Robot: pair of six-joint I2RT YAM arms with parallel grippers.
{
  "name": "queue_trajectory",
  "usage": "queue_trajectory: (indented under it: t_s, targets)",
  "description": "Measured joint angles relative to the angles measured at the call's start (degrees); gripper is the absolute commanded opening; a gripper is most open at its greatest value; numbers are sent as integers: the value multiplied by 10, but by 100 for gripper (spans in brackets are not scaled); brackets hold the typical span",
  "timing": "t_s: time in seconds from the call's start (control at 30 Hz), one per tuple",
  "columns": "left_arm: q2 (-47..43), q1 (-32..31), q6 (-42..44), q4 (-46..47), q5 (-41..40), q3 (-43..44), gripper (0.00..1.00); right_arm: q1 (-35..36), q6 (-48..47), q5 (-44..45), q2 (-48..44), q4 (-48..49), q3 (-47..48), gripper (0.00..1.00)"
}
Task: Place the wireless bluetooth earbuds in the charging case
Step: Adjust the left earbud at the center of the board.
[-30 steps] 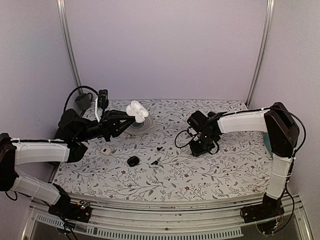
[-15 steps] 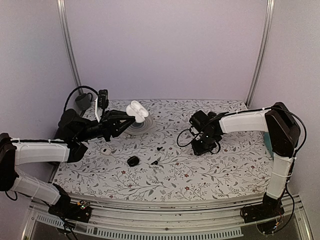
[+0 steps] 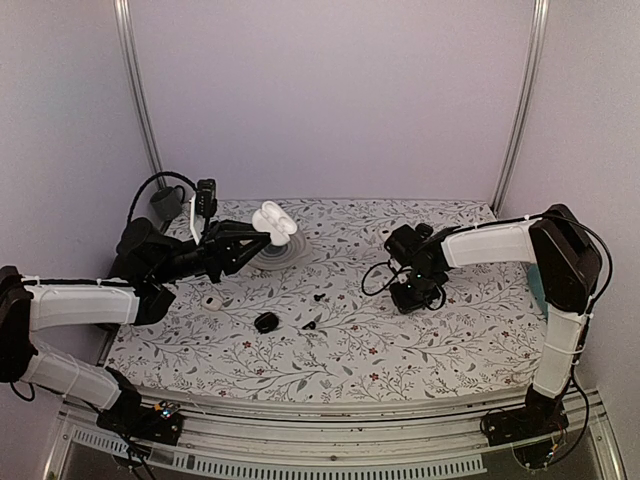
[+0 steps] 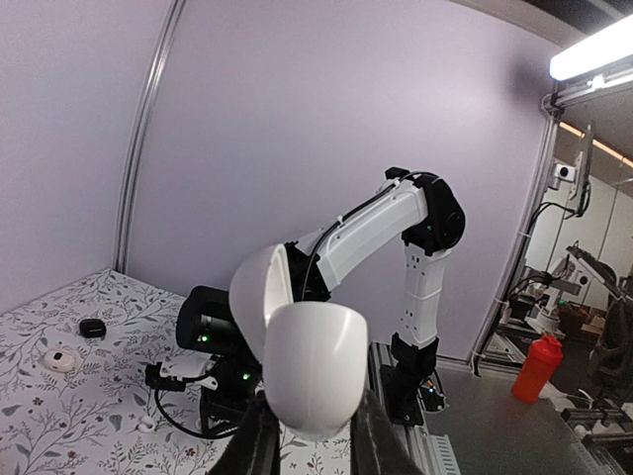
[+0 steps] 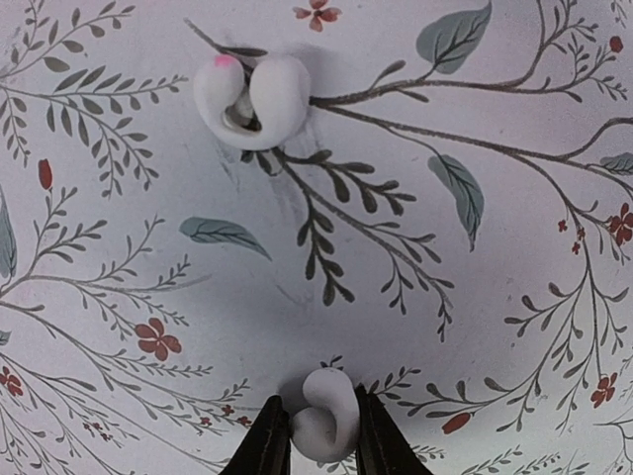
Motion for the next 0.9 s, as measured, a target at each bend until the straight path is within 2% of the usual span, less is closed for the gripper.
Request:
queue_trajectory:
  t_s: [0.13,0.9]
  targets:
    - [0,0,0,0,0,0,0,0,2,0,0,0,0,28]
    - [-1,0,0,-1,0,0,0,-18,13,-42,-2,10,0,28]
